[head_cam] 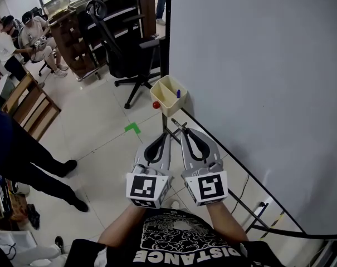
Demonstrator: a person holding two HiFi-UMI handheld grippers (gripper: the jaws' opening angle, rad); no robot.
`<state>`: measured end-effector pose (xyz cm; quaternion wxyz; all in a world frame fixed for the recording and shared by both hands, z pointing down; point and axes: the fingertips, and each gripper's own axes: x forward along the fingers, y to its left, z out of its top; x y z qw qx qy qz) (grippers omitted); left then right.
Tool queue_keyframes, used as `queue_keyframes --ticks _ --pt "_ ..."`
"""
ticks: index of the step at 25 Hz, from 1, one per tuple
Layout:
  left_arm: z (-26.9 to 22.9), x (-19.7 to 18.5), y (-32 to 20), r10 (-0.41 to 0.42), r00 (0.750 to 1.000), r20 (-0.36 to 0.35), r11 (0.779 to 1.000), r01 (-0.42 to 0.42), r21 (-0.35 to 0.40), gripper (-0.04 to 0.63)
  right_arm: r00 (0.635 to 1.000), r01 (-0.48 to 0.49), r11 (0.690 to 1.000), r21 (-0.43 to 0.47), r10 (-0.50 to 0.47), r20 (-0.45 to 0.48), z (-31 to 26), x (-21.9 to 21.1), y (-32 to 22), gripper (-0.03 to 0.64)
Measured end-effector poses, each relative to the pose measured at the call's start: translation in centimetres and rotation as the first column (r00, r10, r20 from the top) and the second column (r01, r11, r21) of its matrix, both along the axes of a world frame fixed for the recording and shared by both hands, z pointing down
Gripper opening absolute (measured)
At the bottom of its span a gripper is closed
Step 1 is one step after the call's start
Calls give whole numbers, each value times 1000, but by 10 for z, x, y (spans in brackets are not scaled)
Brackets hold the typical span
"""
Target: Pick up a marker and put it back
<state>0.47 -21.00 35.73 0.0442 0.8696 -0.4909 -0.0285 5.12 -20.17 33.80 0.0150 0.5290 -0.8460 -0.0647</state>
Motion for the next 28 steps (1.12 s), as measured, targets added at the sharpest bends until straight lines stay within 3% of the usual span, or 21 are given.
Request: queue_keyframes --ticks 28 --pt "18 -19 -62 -2 1000 3 999 2 -52 5 1000 -18 1000 5 18 -11 2 -14 -66 29"
